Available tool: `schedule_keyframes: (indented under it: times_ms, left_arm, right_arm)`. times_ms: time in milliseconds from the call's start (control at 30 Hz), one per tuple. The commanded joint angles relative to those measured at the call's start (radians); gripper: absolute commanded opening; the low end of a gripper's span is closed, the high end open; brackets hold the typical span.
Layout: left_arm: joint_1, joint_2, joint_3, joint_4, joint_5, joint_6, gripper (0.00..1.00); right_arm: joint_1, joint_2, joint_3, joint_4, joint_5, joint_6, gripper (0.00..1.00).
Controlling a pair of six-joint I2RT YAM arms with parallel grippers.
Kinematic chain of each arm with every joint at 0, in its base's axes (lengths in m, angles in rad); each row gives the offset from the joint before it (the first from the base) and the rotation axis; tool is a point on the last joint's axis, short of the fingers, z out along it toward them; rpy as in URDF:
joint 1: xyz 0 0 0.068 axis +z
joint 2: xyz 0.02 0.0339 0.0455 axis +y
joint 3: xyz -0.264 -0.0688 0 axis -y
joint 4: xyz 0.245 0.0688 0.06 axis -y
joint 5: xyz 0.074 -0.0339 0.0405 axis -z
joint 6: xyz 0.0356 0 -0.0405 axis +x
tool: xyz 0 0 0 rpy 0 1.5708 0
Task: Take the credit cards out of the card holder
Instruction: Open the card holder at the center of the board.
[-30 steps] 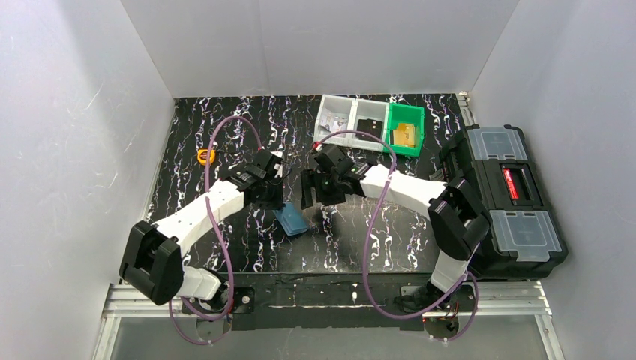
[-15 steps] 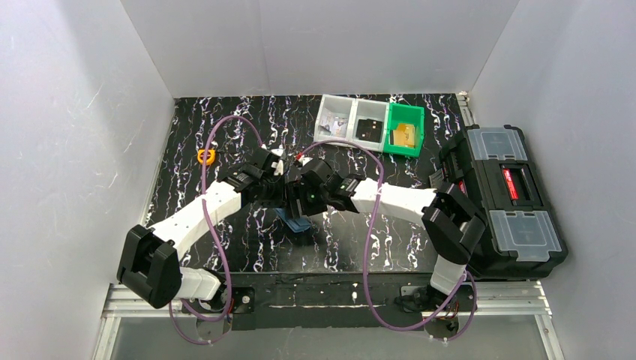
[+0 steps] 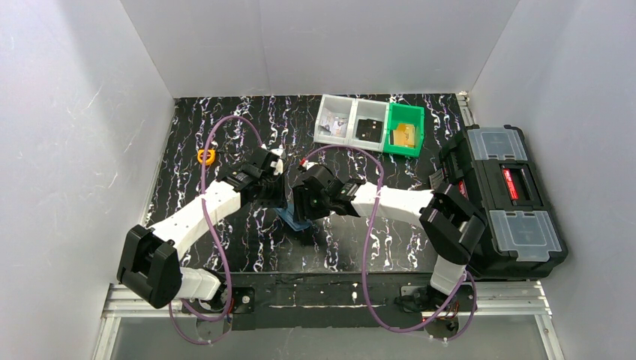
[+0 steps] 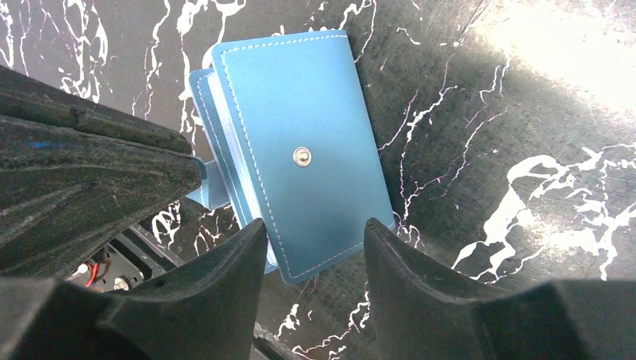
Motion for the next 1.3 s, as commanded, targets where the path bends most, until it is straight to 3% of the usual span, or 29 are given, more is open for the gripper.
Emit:
schedule_keyframes:
  times_ms: [0, 300, 533, 733, 900, 1000, 1100, 1267]
  left_arm:
    - [0.006, -0.014, 0.030, -0.013, 0.018, 0.018, 0.00]
    - [0.010, -0.008, 0.036, -0.024, 0.025, 0.030, 0.00]
    - [0.014, -0.003, 0.031, -0.026, 0.024, 0.033, 0.00]
    - [0.015, 0.013, 0.019, -0.005, 0.048, 0.021, 0.02]
    - [0.015, 0.019, 0.016, 0.019, 0.087, 0.005, 0.37]
    - [0.015, 0.019, 0.029, 0.025, 0.117, -0.010, 0.48]
    - [0.014, 0.021, 0.043, 0.025, 0.150, -0.027, 0.49]
    - [-0.008, 0.048, 0.052, 0.050, 0.214, -0.086, 0.37]
  right_arm:
    - [0.002, -0.016, 0.026, 0.004, 0.054, -0.016, 0.55]
    - [0.002, -0.009, 0.056, -0.034, 0.095, -0.016, 0.32]
    - [0.002, -0.057, 0.033, -0.110, 0.204, 0.033, 0.03]
    - [0.003, -0.174, -0.059, -0.210, 0.315, 0.100, 0.01]
    - [0.003, -0.262, -0.147, -0.256, 0.341, 0.165, 0.01]
    - [0.001, -0.274, -0.177, -0.264, 0.348, 0.174, 0.01]
    - [-0.007, -0.260, -0.179, -0.294, 0.346, 0.190, 0.01]
    - [-0.032, -0.240, -0.191, -0.343, 0.333, 0.219, 0.01]
